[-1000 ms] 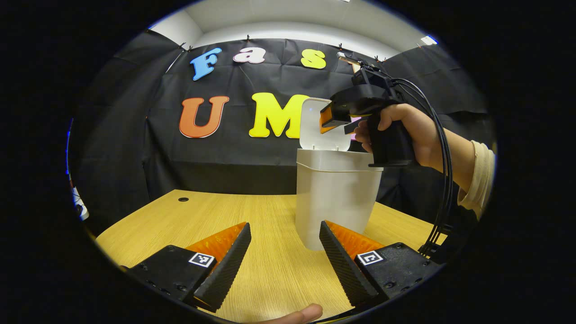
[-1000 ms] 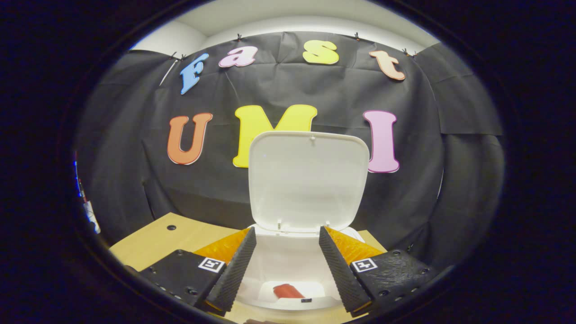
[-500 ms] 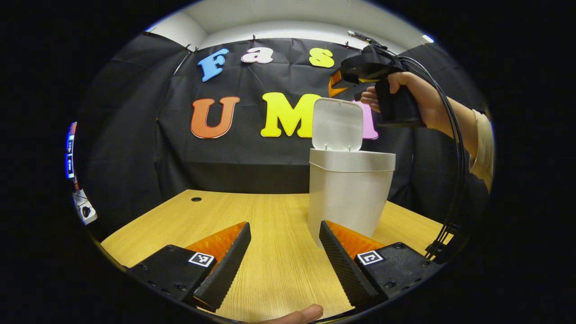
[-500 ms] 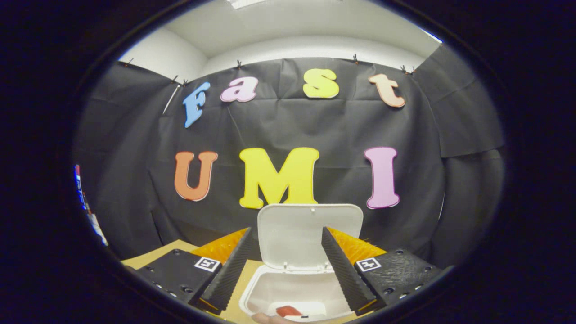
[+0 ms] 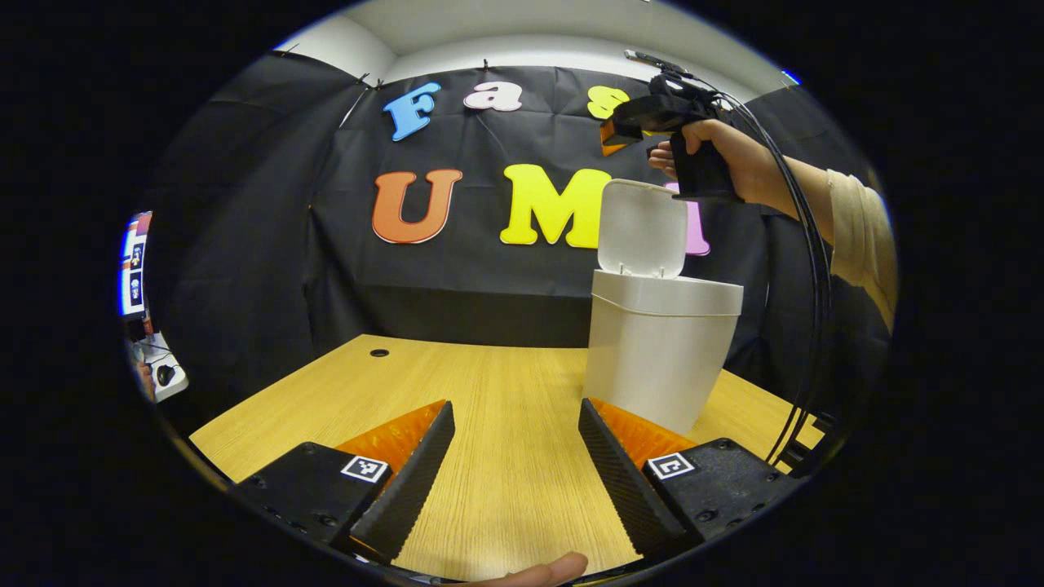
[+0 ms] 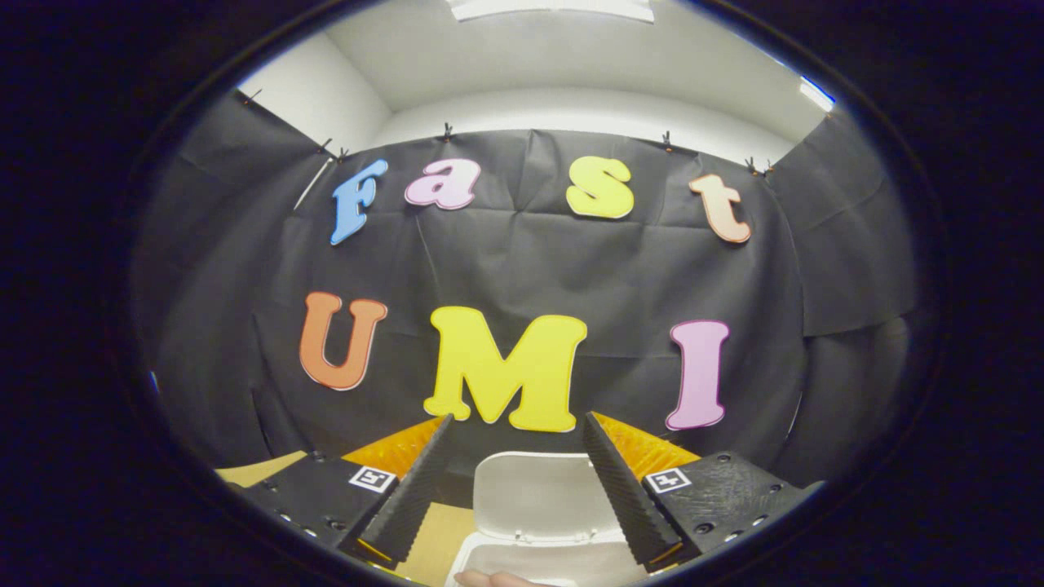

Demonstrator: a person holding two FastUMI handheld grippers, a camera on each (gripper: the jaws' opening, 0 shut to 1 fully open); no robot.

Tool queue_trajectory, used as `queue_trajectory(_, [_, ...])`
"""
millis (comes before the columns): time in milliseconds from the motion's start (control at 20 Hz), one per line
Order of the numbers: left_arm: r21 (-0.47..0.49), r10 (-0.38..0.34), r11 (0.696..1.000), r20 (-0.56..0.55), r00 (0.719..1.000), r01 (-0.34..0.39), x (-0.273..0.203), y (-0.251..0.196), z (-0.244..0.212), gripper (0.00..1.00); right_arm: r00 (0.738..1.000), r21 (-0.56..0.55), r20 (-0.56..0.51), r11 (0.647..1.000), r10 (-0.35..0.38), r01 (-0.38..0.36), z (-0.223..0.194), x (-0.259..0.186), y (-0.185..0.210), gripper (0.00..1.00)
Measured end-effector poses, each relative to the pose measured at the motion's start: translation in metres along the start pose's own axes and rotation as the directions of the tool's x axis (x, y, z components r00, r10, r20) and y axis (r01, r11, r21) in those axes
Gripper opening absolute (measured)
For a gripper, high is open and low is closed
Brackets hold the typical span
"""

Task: Press the lid of the desktop garbage bin to open it, pick up the crumpled paper on the desktop and throw it into the bin, then pick up the pop can on the desktop and drop it into the bin, and finally close the garbage bin lid.

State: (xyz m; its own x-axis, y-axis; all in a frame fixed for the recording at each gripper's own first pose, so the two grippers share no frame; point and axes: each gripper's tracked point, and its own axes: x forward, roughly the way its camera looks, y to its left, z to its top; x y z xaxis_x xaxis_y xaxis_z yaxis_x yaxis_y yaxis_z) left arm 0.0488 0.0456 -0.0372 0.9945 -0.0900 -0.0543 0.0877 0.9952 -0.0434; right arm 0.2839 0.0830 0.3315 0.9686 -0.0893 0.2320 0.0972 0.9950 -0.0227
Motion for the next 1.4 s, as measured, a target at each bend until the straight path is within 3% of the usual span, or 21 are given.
queue_trajectory(200, [-0.001,-0.008,1.000,0.030,1.000,0.008,-0.005,0.005,0.008,0.99,0.995,0.055,-0.095,0.998,-0.015,0.020,-0.028,0.030,-0.003,0.95])
queue_trajectory(300, [-0.002,-0.004,1.000,0.034,0.999,0.004,-0.004,0.009,0.008,0.99,0.997,0.023,-0.078,1.000,0.003,-0.001,-0.026,0.032,-0.003,0.99])
queue_trajectory(600, [-0.031,-0.035,0.999,-0.007,0.999,0.035,0.000,-0.001,-0.002,0.99,0.993,-0.055,-0.115,0.998,-0.008,0.002,-0.032,0.014,-0.012,0.96])
queue_trajectory(900, [-0.018,-0.040,0.999,-0.005,0.999,0.040,0.000,-0.002,-0.001,0.99,0.988,0.000,-0.154,1.000,-0.002,0.002,-0.031,-0.007,-0.017,0.96])
queue_trajectory(1400, [-0.064,-0.017,0.998,-0.036,0.999,0.014,0.003,0.009,-0.008,0.99,0.980,-0.018,-0.198,1.000,-0.007,0.004,-0.038,-0.025,-0.027,0.96])
